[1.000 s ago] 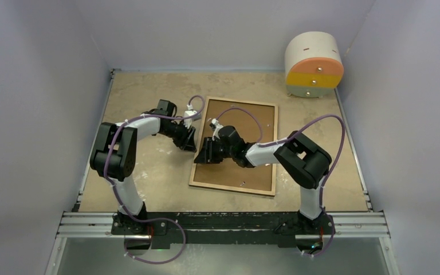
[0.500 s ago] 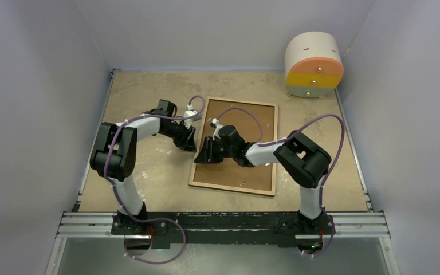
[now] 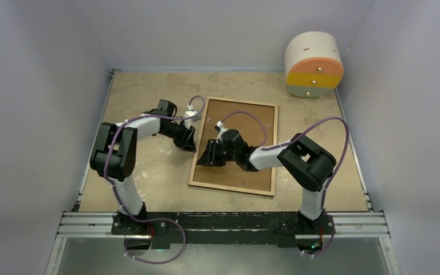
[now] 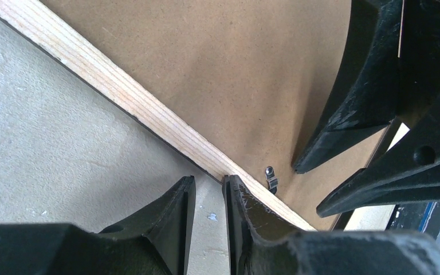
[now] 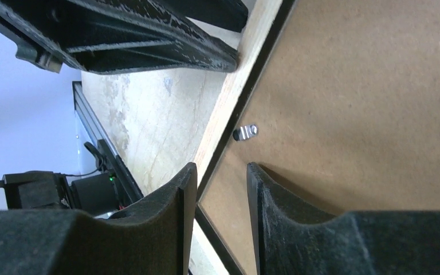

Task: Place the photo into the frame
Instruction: Install the photo frame at the center of the board, then adjust the photo frame at the center of the board.

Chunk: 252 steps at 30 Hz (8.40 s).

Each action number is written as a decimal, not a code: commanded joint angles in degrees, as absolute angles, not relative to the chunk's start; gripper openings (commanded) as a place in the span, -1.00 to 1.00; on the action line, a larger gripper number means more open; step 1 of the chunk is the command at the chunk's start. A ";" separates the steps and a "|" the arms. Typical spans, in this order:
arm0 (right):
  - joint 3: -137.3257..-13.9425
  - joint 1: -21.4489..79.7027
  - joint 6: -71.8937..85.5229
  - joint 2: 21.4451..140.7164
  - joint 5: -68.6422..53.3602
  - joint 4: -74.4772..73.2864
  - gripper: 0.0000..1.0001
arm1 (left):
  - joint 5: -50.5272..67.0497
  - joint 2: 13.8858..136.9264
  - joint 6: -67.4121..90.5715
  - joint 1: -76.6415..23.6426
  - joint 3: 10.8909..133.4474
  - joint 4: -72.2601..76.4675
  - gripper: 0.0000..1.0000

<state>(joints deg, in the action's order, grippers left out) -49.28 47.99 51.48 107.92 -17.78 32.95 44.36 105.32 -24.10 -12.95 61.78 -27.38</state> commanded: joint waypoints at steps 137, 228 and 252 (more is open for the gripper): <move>-95.73 26.46 47.50 134.72 -25.61 13.29 -0.05 | 44.47 113.74 -23.67 -11.95 75.09 -29.21 -0.63; -117.64 29.78 28.10 131.81 -19.30 -9.58 0.98 | 36.52 91.35 -55.79 -21.05 69.39 -60.87 0.09; -44.98 15.97 34.86 71.76 -3.19 -17.69 0.98 | 27.01 104.93 -53.97 10.95 67.90 -46.35 -0.13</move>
